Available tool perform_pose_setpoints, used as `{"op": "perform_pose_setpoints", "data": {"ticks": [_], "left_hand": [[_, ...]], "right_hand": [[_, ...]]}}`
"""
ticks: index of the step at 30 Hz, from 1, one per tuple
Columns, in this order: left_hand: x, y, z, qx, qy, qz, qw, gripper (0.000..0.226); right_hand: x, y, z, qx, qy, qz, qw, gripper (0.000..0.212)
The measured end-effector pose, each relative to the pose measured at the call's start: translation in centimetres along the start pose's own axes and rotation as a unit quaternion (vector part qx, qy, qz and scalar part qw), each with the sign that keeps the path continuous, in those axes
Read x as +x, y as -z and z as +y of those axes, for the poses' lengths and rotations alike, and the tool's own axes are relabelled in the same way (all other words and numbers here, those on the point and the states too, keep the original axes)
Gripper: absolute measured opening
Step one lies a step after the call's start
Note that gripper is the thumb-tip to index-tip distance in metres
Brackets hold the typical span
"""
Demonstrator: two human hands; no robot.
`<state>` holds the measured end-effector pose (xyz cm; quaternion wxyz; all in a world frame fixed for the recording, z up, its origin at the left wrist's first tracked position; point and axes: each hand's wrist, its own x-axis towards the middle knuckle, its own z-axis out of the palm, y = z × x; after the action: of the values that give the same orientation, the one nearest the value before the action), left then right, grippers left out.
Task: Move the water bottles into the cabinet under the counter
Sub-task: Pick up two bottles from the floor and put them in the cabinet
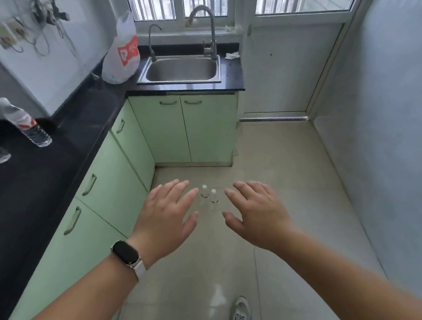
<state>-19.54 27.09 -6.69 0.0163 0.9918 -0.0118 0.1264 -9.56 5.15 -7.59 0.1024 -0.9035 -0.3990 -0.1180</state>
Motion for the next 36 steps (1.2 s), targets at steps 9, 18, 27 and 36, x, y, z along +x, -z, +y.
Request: {"op": "perform_pose_setpoints", "data": {"ticks": [9, 18, 27, 36], "left_hand": [[7.0, -2.0, -0.2, 0.020, 0.020, -0.011, 1.000, 0.051], [14.4, -7.0, -4.6, 0.002, 0.035, -0.010, 0.999, 0.050], [25.1, -12.5, -11.3, -0.052, 0.050, 0.030, 0.997, 0.050], [30.6, -16.5, -14.7, -0.088, 0.085, -0.008, 0.992, 0.049]], "right_hand": [[5.8, -0.7, 6.3, 0.028, 0.015, 0.009, 0.999, 0.052], [13.7, -4.4, 10.2, 0.011, 0.023, -0.050, 0.998, 0.054], [25.1, -7.2, 14.2, -0.047, 0.045, -0.100, 0.993, 0.056], [32.0, -10.2, 17.3, -0.039, 0.073, -0.115, 0.990, 0.054]]}}
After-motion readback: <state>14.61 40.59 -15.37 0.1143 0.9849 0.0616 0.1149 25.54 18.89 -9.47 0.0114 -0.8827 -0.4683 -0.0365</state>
